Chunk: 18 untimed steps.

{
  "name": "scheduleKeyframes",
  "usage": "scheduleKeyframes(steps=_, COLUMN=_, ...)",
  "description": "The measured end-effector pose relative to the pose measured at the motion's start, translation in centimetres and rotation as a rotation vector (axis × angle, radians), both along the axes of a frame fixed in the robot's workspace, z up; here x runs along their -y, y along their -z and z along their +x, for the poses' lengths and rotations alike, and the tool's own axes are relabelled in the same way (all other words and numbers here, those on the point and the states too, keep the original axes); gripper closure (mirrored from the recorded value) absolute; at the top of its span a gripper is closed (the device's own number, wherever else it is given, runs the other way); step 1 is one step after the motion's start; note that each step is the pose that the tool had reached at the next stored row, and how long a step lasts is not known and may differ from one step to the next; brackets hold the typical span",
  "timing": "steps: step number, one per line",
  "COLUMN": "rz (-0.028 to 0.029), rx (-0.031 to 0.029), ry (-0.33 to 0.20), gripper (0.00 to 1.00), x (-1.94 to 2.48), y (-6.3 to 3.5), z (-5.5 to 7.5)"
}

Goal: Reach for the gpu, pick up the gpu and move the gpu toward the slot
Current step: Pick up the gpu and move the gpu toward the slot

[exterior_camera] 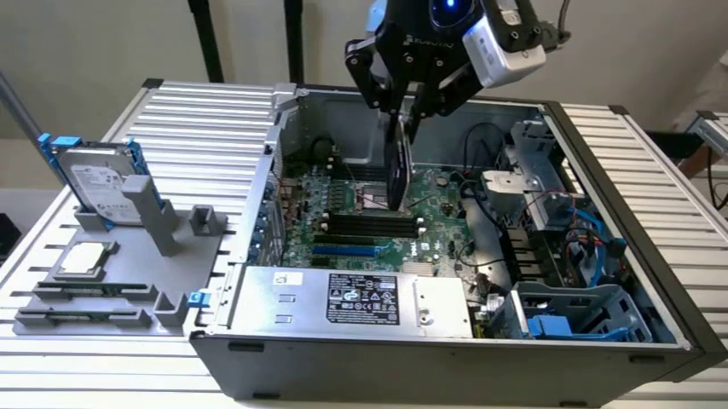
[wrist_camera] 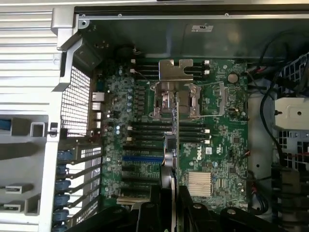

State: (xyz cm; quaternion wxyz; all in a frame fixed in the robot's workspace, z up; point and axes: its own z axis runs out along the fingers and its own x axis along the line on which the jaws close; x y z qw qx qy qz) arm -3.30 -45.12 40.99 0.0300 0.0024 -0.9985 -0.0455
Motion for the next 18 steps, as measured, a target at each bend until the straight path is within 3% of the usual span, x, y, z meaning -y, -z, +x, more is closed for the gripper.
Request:
scheduleKeyframes(steps=7, rz=-0.0232, rx=-0.0001, ry=0.0, gripper=0.74, x=-1.95, y=0.7, z=1.5)
scheduleKeyframes(steps=9, rz=-0.0309, rx=-0.0001, ry=0.0, gripper=0.74, x=-2.32, y=0.77, z=1.8)
scheduleKeyframes(steps=18, rz=-0.0322, rx=0.0, ry=0.0, gripper=0.74, x=-2.34, y=0.78, z=1.8)
